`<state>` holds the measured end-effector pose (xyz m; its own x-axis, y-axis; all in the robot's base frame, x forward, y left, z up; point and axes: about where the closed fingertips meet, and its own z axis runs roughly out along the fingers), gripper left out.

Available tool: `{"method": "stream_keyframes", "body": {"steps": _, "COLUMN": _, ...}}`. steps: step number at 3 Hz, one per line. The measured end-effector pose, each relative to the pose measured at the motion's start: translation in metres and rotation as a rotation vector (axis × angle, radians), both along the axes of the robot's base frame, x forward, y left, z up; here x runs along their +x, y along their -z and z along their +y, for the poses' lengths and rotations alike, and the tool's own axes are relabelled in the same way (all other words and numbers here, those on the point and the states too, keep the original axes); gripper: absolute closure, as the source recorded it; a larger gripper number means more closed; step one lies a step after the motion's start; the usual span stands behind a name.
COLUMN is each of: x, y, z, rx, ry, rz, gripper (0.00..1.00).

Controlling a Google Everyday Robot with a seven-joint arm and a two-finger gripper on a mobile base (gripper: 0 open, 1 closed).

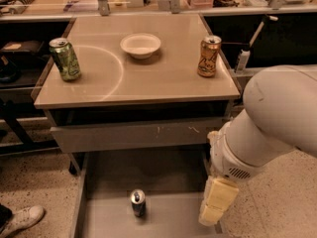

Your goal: Pick redbull can from middle drawer and place on counter

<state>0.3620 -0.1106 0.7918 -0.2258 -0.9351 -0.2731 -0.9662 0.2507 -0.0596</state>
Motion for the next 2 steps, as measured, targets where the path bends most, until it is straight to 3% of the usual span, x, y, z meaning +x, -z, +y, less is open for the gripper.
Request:
{"method": "stream_keyframes", "body": {"steps": 1, "x": -0.002, "y": 0.010, "z": 0.008, "rx": 0.004, "ry": -0.004, "rz": 0.011, "gripper": 0.00}}
{"method": "stream_keyframes", "body": {"steps": 2, "x": -0.019, "y": 0.069, "z": 0.041, "rx": 0.109, "ry": 0.039, "rz": 0.117, "gripper": 0.00}}
